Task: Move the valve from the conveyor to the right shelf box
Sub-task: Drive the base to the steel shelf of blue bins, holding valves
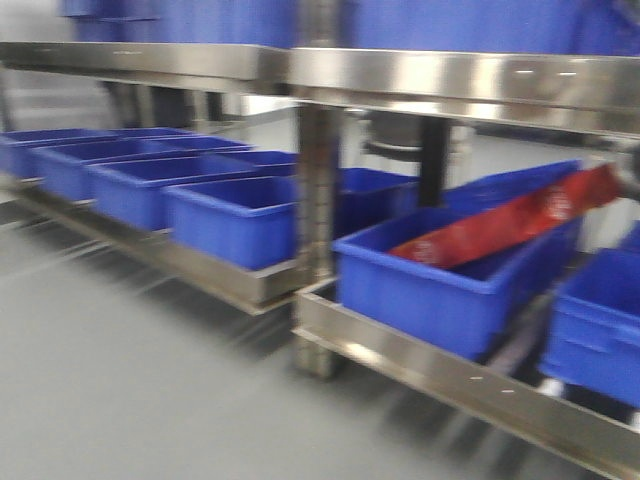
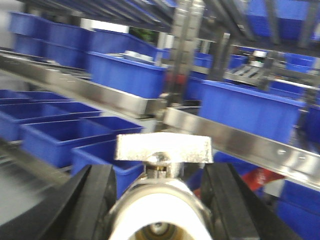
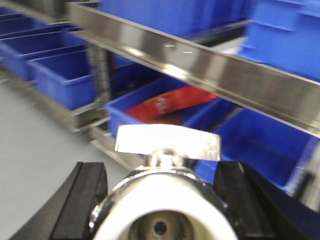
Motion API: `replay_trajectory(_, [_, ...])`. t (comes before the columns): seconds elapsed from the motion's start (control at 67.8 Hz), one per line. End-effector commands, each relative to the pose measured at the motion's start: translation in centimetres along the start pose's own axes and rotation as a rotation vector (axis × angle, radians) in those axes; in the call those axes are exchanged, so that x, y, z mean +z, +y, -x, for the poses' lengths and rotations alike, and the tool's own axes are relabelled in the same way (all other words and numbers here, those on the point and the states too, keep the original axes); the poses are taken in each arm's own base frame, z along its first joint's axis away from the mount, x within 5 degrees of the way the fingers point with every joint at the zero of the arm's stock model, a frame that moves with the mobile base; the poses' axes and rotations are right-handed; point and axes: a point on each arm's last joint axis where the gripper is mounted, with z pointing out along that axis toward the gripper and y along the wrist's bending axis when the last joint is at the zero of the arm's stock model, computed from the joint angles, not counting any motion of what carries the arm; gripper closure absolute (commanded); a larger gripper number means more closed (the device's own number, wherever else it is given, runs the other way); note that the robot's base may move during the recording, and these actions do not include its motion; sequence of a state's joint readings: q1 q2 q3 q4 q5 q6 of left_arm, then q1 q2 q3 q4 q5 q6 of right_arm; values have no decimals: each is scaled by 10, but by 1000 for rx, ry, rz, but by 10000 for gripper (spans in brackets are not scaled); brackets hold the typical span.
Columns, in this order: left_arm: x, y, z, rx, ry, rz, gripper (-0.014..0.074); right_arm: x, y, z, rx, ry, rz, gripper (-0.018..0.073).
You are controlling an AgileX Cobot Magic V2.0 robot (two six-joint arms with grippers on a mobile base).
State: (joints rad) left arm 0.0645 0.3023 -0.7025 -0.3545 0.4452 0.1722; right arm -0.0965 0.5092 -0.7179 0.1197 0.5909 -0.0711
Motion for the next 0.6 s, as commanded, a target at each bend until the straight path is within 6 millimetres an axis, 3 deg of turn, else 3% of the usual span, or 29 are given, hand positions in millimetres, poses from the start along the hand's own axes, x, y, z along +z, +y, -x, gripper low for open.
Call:
replay_trajectory(0.0, [-2, 0, 6, -10, -56, 2, 707, -5, 0, 11, -12, -102, -9, 721])
replay_trajectory(0.59, [-2, 0, 6, -10, -56, 2, 707, -5, 0, 11, -12, -102, -9, 721])
